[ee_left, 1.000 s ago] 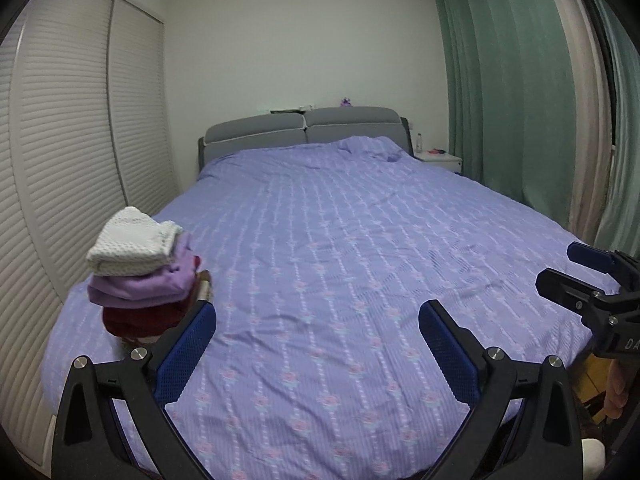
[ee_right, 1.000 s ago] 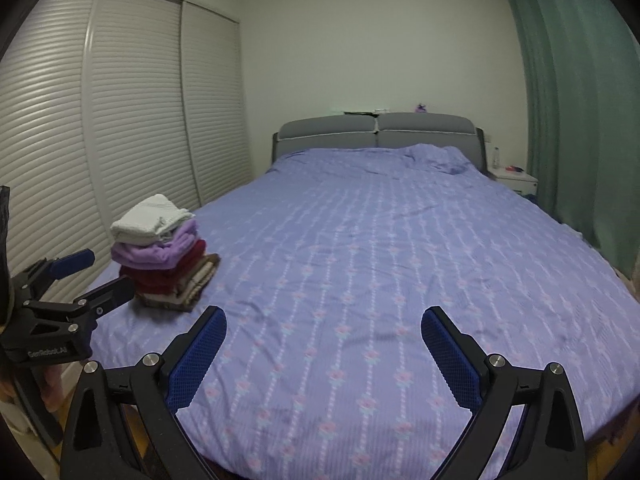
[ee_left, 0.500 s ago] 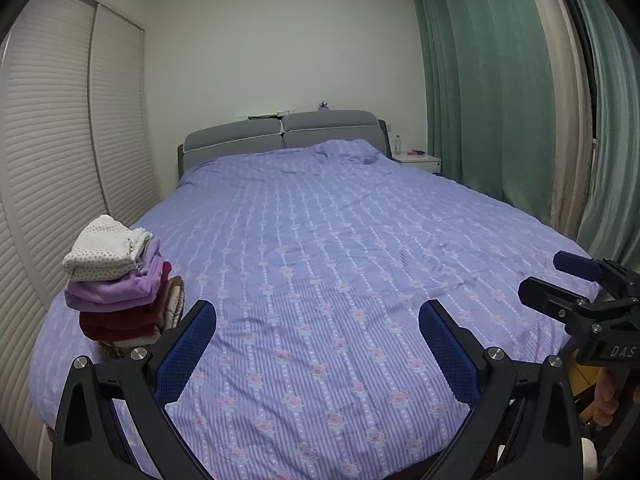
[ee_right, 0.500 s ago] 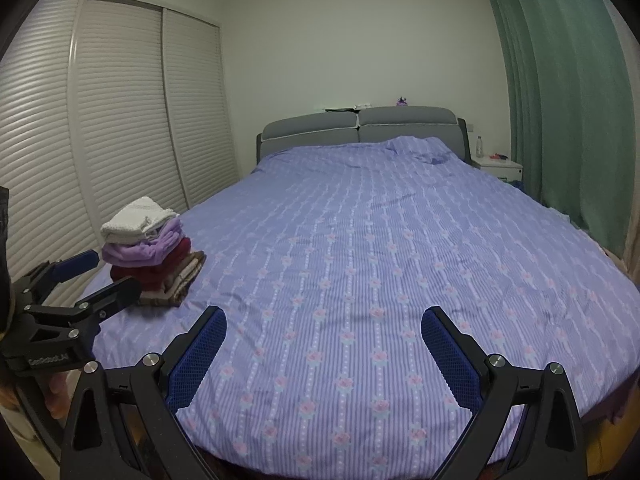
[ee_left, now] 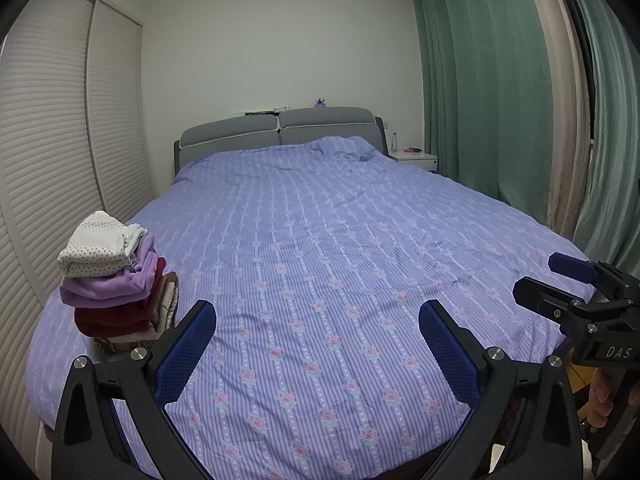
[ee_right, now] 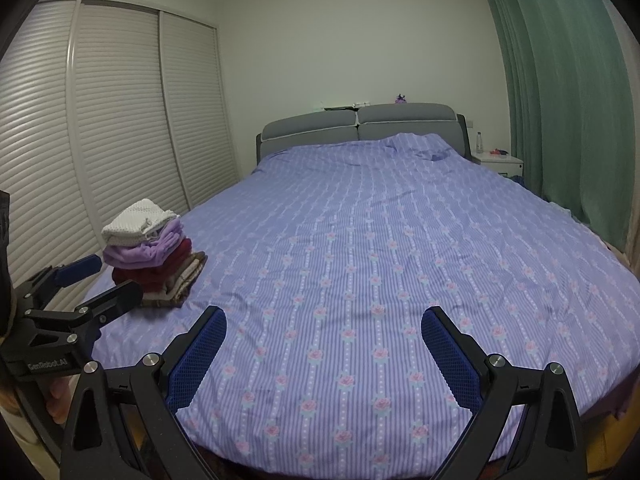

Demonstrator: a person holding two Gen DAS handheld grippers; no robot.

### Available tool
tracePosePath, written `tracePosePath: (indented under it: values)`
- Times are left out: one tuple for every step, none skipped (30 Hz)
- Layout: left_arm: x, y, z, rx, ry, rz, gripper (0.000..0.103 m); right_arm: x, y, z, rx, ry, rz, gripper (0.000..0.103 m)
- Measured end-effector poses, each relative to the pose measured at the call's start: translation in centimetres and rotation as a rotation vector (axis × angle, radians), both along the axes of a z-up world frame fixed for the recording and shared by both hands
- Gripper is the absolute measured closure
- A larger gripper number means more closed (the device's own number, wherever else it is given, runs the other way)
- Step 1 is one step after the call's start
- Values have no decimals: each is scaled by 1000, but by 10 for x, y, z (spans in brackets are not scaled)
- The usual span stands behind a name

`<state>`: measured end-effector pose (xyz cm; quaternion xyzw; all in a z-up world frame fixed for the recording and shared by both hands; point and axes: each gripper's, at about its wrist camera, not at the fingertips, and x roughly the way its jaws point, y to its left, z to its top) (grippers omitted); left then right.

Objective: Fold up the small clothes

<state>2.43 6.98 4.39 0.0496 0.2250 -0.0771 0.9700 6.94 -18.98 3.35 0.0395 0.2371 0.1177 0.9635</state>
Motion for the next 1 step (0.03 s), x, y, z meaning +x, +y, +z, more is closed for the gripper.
tracePosePath:
  values:
    - [0,1,0,-2,0,1,0,0,0,0,0,1,-1,4]
